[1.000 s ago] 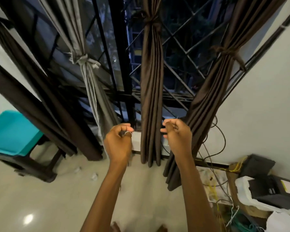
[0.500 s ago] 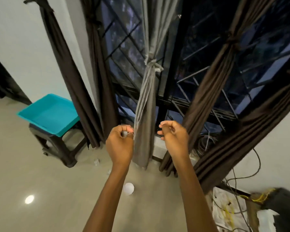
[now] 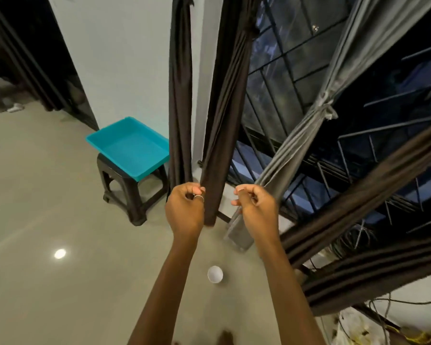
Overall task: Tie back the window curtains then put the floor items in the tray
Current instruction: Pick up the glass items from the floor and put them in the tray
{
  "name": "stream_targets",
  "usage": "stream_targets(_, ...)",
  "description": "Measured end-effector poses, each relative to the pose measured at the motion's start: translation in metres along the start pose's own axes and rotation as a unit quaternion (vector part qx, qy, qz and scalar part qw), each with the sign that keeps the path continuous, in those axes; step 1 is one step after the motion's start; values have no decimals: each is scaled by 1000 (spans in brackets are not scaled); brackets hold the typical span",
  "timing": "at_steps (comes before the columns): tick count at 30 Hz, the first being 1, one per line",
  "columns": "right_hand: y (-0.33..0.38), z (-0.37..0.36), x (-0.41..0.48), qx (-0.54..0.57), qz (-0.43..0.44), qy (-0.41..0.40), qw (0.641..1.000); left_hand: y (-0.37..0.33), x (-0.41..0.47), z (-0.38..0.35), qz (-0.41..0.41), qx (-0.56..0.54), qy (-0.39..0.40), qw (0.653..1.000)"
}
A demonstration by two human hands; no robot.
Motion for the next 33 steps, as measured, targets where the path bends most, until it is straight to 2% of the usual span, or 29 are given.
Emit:
stream_targets(9, -1, -44, 74, -4, -2, 39, 999, 1, 69, 25, -20, 54, -17, 998)
stream_targets(15, 3, -75, 151, 21, -3, 66, 998, -3, 141, 17, 3, 50, -36, 998)
stream_targets(21, -13, -88, 213, 7, -47, 86, 995, -1, 194, -7, 16, 22, -32, 999)
stream_targets(33, -58, -135, 279, -8, -151, 49, 987, 35, 299, -13, 14, 144, 68, 987)
Point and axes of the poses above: each hand's wrist, its own x-axis towards the middle knuckle, its own z-axis out of the back of the hand, y = z × x, the point moved 3 cm from there along x, towards the middle knuckle, and after that the axes turned 12 degrees about y, right-handed, at the moved point
